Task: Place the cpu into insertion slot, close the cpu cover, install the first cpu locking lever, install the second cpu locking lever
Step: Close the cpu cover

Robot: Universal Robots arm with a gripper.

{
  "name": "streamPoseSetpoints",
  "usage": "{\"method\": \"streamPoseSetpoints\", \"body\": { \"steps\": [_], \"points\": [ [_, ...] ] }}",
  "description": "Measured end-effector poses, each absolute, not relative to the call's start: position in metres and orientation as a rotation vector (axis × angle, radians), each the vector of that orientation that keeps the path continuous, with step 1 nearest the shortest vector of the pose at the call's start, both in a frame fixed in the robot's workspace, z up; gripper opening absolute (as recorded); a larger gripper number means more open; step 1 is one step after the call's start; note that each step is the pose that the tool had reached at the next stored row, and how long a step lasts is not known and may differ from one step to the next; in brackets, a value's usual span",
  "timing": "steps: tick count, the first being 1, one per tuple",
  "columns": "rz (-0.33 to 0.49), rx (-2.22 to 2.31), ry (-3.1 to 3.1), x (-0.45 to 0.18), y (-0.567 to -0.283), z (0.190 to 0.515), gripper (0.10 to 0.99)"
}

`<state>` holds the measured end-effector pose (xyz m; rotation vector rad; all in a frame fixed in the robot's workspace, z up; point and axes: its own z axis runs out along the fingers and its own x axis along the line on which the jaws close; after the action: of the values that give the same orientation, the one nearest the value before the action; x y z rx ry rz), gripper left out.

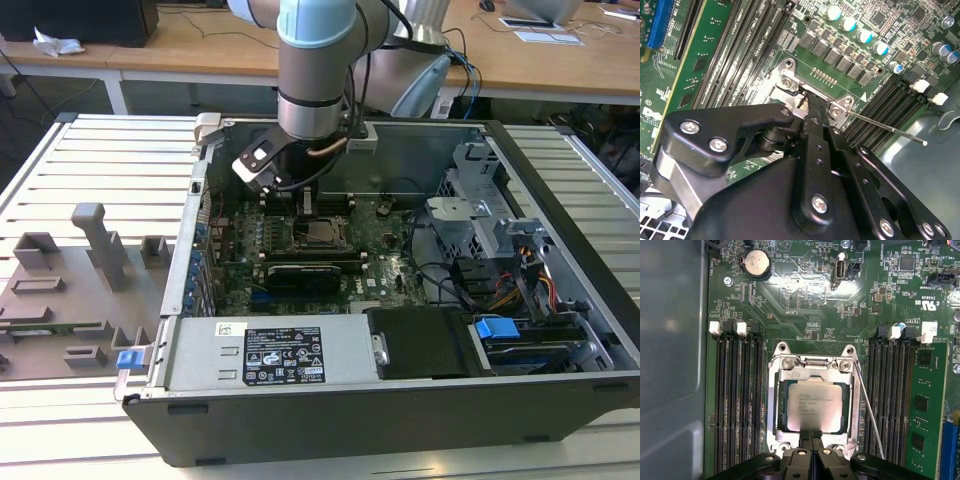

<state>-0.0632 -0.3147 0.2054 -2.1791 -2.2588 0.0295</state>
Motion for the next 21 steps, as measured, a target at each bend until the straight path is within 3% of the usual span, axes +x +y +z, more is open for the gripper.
{"method": "streamPoseSetpoints", "body": {
  "steps": [21],
  "points": [
    [0.049, -2.169, -2.251, -0.039, -0.315, 0.221, 0.106]
  ]
}}
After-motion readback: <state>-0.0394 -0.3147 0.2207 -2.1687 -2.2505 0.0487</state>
